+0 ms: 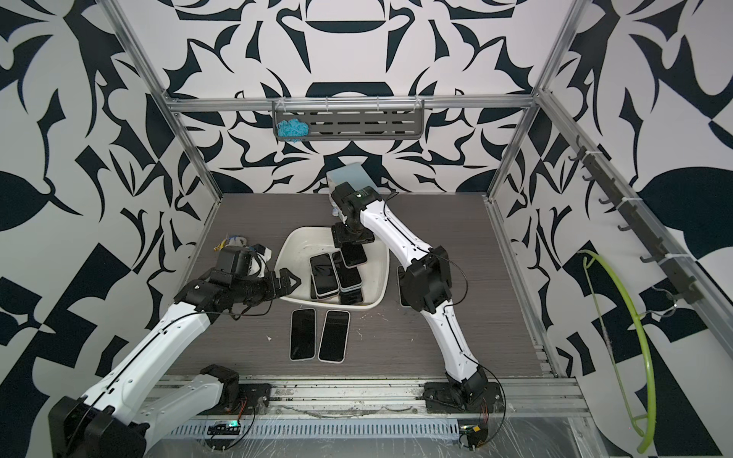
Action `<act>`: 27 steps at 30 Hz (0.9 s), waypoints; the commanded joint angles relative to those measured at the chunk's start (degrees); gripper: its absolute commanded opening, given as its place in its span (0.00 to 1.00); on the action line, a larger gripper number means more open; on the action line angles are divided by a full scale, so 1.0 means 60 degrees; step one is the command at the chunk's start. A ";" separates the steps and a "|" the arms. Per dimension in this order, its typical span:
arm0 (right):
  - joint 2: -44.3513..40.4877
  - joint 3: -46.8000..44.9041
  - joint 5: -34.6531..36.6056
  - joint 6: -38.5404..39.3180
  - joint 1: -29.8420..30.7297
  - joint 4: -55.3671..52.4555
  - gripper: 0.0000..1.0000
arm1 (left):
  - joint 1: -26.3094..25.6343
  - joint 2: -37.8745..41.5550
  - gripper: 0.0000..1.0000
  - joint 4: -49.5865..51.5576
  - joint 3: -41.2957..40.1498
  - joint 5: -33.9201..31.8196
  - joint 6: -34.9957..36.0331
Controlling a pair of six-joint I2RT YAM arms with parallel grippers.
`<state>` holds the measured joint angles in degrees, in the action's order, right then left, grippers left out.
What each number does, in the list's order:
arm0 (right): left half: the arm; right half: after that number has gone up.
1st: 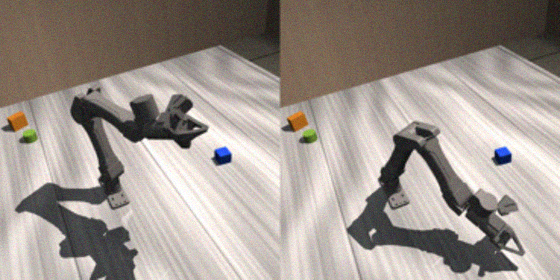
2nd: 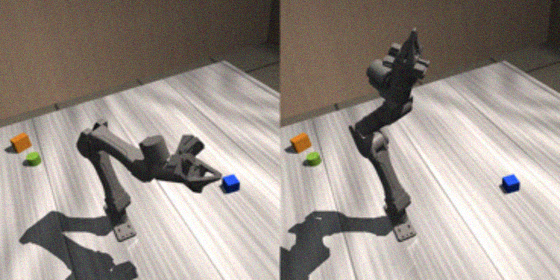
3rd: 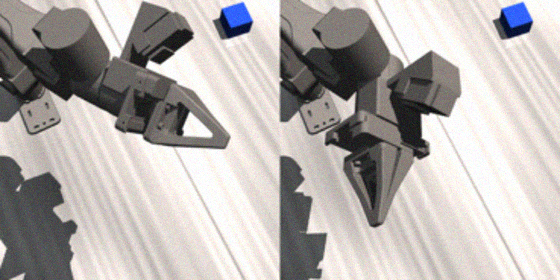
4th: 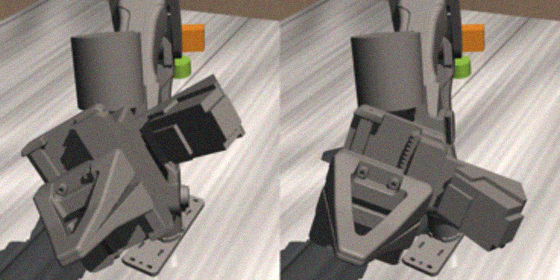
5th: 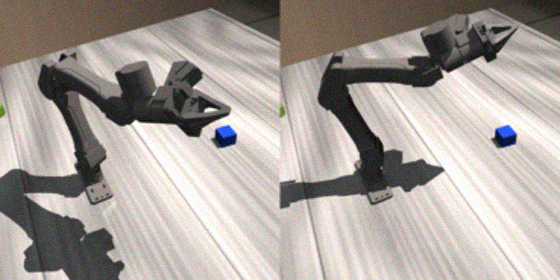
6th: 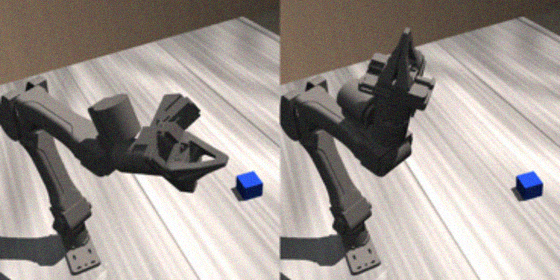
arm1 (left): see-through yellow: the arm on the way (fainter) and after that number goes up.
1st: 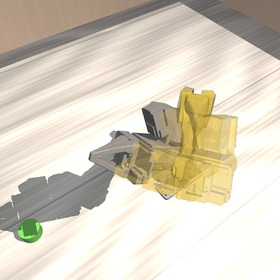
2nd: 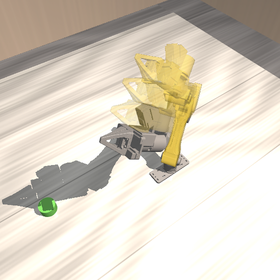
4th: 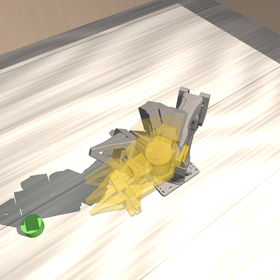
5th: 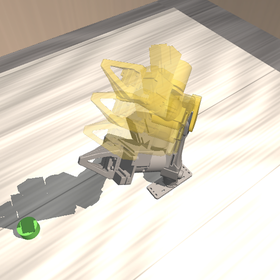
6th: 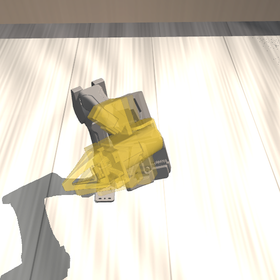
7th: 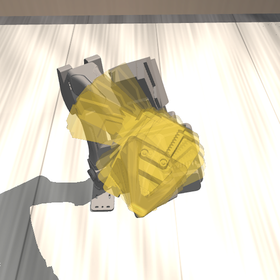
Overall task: Take the phone out of the storage box
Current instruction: Pick up the phone from the storage box, then place the phone at the center of the board.
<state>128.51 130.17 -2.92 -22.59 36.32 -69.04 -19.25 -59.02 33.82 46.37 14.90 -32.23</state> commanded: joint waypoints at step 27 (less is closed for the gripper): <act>-0.9448 -1.3590 0.0330 -0.3989 0.0404 0.3779 0.59 | 0.0029 -0.1581 1.00 -0.2203 0.0159 0.1341 -0.0591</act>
<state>72.23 50.11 -0.75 -41.82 36.73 -52.60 -19.25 -70.89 18.96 46.26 22.20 -37.21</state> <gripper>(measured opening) 0.796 0.998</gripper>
